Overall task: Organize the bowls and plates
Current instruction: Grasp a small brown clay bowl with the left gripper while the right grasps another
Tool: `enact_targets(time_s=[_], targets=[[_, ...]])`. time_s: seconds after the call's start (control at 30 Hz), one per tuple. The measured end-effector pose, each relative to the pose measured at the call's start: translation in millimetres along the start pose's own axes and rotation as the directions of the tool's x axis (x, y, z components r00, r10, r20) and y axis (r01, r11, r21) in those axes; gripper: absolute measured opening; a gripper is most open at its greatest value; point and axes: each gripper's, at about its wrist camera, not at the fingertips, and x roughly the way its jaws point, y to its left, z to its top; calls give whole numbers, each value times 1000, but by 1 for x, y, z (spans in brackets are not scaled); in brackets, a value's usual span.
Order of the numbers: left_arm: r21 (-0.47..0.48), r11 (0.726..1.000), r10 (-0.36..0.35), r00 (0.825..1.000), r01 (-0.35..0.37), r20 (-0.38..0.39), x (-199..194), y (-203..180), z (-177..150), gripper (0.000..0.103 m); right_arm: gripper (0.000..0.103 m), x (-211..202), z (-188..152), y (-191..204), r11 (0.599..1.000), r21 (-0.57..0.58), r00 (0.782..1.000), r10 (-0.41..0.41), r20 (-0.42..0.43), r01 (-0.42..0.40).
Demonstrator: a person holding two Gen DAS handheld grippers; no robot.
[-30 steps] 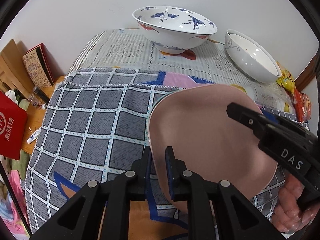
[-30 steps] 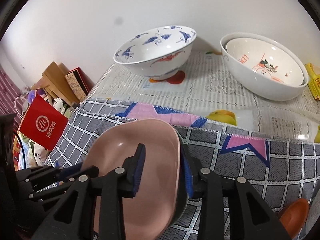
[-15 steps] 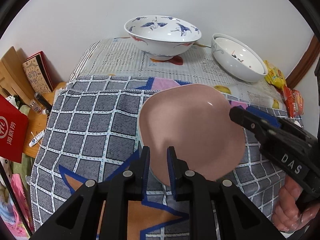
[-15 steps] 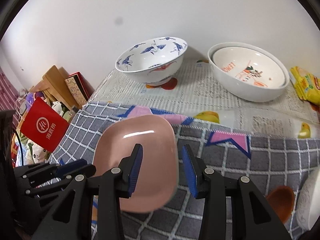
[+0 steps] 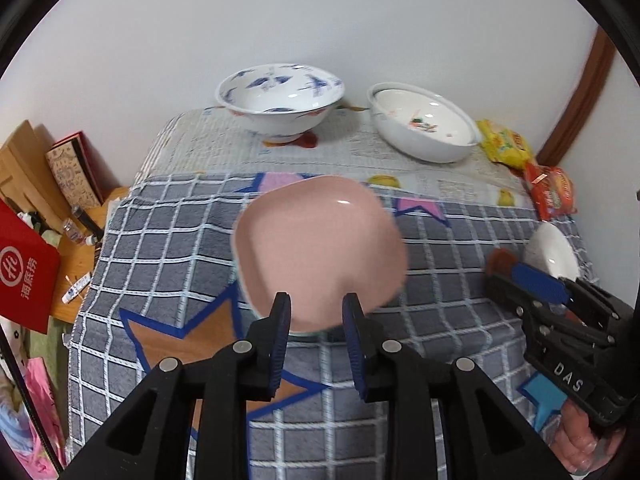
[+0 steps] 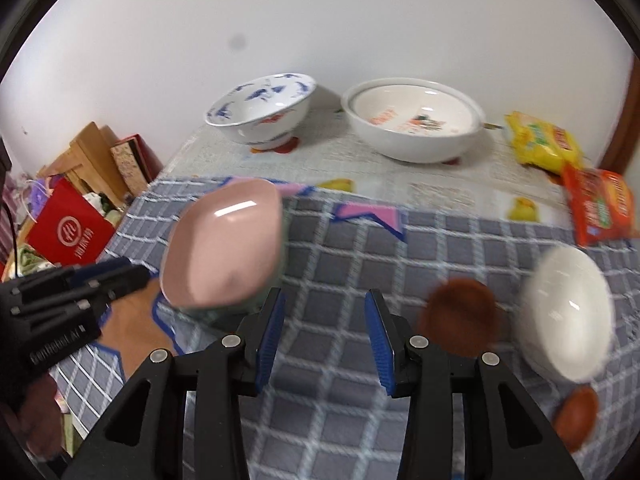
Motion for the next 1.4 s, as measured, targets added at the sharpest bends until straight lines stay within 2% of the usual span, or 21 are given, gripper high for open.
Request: enact_targets(time_s=[0.17,0.3,0.5,0.57,0.63,0.7,0.83,0.93,1.07,1.23,1.33,1.4], targets=[[51,999,-20,999,19,35,-19,-39,-3,25,41,-46,-24,-27,996,27,995,-89,33,88],[97,994,-64,996,58,63,-32,-81,-8,25,41,-79,-43,-56,989,59,990,-135,45,132],[167,980,-120,991,110,52,-33,-144,-20,25,42,-124,-76,-111,970,148,975,-206,87,192],[169,976,-146,988,138,39,-31,-158,-23,25,56,-133,-88,-127,964,185,972,-211,107,189],[177,972,-161,986,152,39,-30,-174,-27,25,59,-142,-101,-141,963,209,968,-201,147,168],[191,970,-157,987,148,37,-26,-187,-29,25,61,-149,-111,-154,956,231,958,-225,179,182],[200,969,-150,988,142,24,-16,-202,-32,25,62,-147,-126,-180,936,275,949,-270,163,219],[183,968,-172,985,169,1,-6,-206,-31,25,62,-139,-134,-196,915,318,942,-304,139,249],[160,974,-158,987,161,-29,9,-207,-28,25,59,-121,-141,-218,908,367,967,-244,72,202],[105,981,-157,987,161,-46,24,-203,-21,25,54,-103,-144,-227,898,381,967,-251,35,219],[98,985,-139,988,145,-62,33,-201,-17,25,44,-93,-144,-230,899,384,971,-236,23,209],[90,986,-130,989,137,-76,41,-199,-13,25,42,-85,-141,-233,898,390,974,-225,12,203]])
